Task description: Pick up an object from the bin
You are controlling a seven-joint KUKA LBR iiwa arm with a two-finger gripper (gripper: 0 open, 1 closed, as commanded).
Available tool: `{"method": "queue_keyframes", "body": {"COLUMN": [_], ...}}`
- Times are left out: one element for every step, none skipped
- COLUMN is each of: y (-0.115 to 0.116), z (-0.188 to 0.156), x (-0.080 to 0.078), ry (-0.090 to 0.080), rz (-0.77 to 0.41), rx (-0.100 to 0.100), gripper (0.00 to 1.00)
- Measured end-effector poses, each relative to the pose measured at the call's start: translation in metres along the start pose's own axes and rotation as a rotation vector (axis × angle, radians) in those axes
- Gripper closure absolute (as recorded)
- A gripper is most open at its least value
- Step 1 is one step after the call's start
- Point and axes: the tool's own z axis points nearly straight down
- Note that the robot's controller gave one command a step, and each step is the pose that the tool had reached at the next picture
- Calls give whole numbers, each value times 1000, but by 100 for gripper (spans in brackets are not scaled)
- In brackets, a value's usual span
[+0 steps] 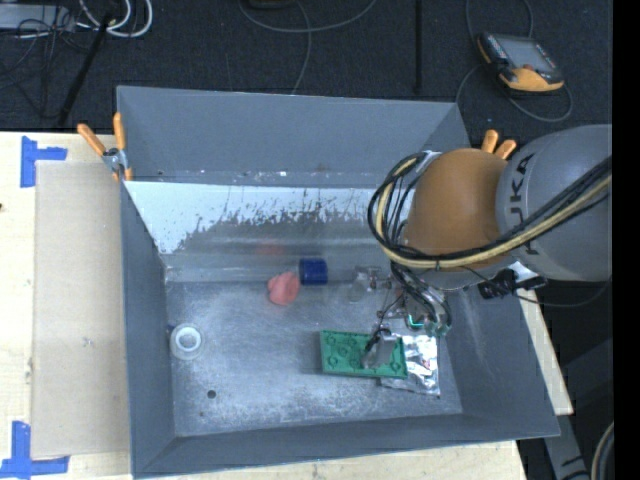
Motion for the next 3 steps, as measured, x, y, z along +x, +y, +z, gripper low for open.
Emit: {"method": "queue_keyframes", "body": {"y": [2,2,1], "z": [59,53,-115], "x": [21,19,21], "ry": [-1,-4,-19], "rz": [99,98,66], "rx": [-1,-1,-1], "gripper": [0,100,100]}}
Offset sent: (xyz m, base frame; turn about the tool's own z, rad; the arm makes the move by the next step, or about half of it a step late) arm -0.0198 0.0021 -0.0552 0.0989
